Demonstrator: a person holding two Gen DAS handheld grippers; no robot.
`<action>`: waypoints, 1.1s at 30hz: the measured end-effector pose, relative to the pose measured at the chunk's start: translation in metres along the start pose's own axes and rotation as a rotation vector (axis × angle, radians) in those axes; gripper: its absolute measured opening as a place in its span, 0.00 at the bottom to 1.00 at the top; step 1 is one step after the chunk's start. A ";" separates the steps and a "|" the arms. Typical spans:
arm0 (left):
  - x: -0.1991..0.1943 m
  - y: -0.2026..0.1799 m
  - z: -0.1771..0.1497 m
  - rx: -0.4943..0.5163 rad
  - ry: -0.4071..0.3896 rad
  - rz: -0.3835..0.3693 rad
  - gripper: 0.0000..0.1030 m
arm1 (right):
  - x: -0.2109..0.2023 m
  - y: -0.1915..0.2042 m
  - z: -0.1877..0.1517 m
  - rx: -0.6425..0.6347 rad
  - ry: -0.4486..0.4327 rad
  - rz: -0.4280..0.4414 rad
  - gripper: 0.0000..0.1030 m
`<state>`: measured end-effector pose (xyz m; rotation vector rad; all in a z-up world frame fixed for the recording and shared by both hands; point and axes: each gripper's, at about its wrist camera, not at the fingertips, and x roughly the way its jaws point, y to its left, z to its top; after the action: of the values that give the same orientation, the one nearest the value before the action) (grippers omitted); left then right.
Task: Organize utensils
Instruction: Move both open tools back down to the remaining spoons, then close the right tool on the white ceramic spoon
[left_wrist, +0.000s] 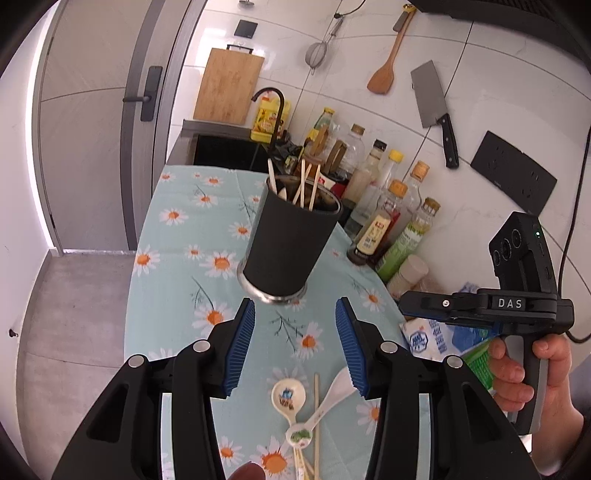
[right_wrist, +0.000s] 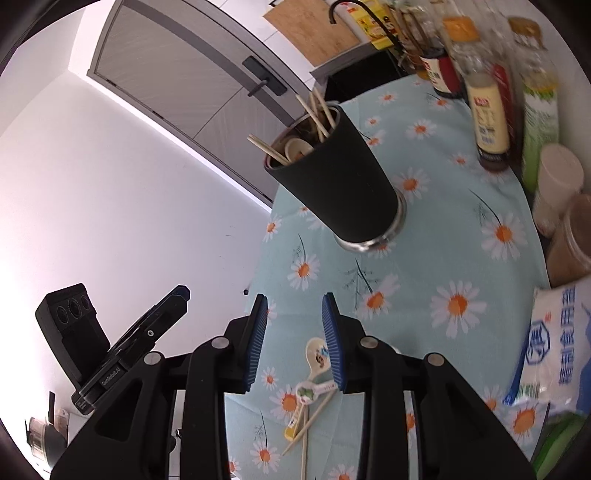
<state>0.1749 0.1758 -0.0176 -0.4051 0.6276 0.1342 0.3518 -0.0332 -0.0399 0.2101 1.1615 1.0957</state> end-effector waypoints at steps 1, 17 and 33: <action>0.001 0.002 -0.003 0.000 0.011 -0.003 0.43 | 0.000 -0.003 -0.005 0.007 0.005 -0.011 0.31; 0.024 0.037 -0.070 -0.032 0.208 -0.146 0.43 | 0.017 -0.063 -0.091 0.251 0.047 -0.209 0.31; 0.029 0.047 -0.110 -0.018 0.276 -0.268 0.43 | 0.038 -0.074 -0.096 0.346 0.004 -0.209 0.31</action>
<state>0.1276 0.1744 -0.1311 -0.5258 0.8364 -0.1752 0.3156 -0.0772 -0.1537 0.3463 1.3403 0.7082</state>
